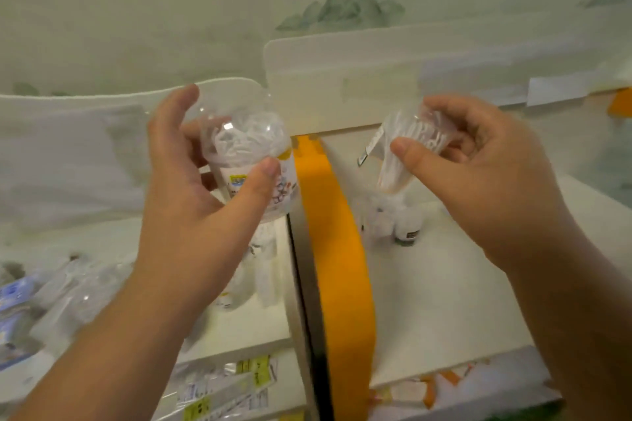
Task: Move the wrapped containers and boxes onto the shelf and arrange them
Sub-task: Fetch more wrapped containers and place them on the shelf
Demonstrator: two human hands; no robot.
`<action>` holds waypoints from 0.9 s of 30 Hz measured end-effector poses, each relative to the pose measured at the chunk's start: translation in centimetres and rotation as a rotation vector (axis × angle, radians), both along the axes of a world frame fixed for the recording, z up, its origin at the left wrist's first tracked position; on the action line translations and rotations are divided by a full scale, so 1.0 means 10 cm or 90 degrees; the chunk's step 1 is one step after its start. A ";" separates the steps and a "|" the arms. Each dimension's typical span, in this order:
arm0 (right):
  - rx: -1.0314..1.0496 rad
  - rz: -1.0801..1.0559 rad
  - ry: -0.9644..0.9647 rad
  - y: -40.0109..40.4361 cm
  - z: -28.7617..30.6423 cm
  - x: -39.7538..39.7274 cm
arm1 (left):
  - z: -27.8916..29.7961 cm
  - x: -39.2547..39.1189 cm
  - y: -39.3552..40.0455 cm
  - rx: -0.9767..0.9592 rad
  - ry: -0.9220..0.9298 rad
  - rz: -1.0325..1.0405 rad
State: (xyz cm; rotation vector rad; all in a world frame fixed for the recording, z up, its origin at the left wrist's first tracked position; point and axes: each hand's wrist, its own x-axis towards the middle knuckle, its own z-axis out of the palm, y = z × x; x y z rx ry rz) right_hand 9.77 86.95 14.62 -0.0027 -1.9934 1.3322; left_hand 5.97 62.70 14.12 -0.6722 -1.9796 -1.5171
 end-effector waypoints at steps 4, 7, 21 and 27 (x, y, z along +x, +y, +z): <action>-0.015 0.008 -0.038 0.73 -0.22 -0.01 | 0.10 0.19 0.70 0.002 0.000 0.000; 0.019 0.009 -0.095 1.13 -0.44 -0.04 | 0.04 0.24 1.14 -0.001 -0.030 -0.008; 0.299 0.171 -0.287 1.09 -1.73 -0.51 | -0.89 0.37 2.12 -0.031 -0.169 0.127; 0.306 0.171 -0.338 0.90 -1.77 -0.64 | -1.08 0.29 2.09 -0.043 -0.199 0.129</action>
